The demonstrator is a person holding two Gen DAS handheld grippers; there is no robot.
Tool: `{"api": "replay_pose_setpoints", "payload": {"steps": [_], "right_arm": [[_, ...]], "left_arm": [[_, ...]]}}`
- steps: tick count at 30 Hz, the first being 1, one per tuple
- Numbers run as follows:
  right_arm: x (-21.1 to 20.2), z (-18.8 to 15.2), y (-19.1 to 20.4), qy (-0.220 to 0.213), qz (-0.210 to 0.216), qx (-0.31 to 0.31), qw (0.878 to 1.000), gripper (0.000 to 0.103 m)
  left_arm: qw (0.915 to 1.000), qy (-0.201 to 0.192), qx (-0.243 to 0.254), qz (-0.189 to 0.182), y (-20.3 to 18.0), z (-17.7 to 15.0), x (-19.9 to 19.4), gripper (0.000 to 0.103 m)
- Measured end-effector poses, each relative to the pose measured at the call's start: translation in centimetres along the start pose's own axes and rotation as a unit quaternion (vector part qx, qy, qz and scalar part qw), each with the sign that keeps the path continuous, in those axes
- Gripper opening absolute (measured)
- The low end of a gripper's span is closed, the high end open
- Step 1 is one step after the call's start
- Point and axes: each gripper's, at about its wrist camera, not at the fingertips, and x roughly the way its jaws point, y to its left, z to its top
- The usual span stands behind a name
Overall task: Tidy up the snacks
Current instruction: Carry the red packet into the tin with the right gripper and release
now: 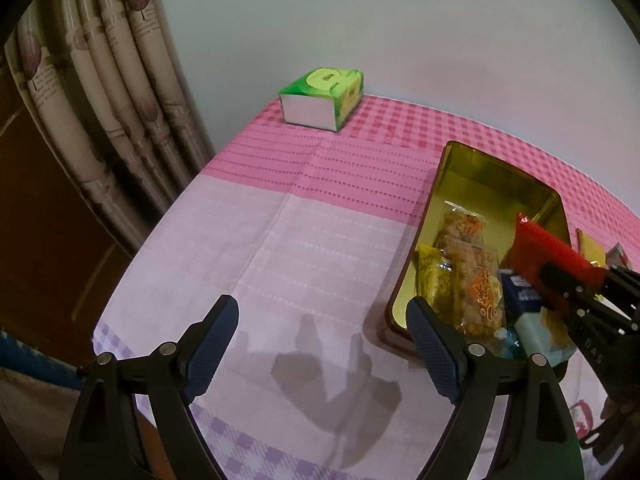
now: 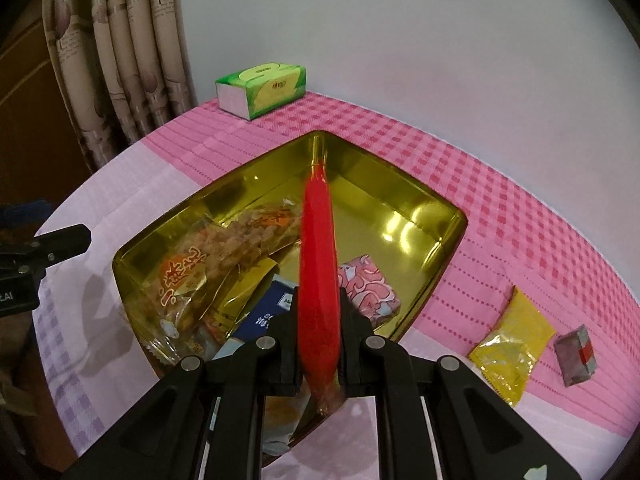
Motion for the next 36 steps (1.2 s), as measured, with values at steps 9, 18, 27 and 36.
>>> {"api": "replay_pose_setpoints", "payload": {"steps": [9, 18, 27, 36], "right_arm": [[-0.4, 0.0, 0.6, -0.008, 0.010, -0.003, 1.000, 0.019], [-1.7, -0.5, 1.6, -0.029, 0.030, -0.006, 0.999, 0.042], [-3.7, -1.6, -0.9, -0.043, 0.026, 0.023, 0.998, 0.045], [-5.7, -4.6, -8.5, -0.049, -0.028, 0.080, 0.995, 0.050]], "left_arm": [[1.0000, 0.001, 0.003, -0.001, -0.4, -0.2, 0.1, 0.086], [1.0000, 0.001, 0.004, 0.000, -0.4, -0.2, 0.1, 0.086], [0.9999, -0.002, 0.010, 0.003, -0.7, -0.2, 0.0, 0.086], [0.9998, -0.004, 0.019, 0.005, -1.1, -0.4, -0.1, 0.086]]}}
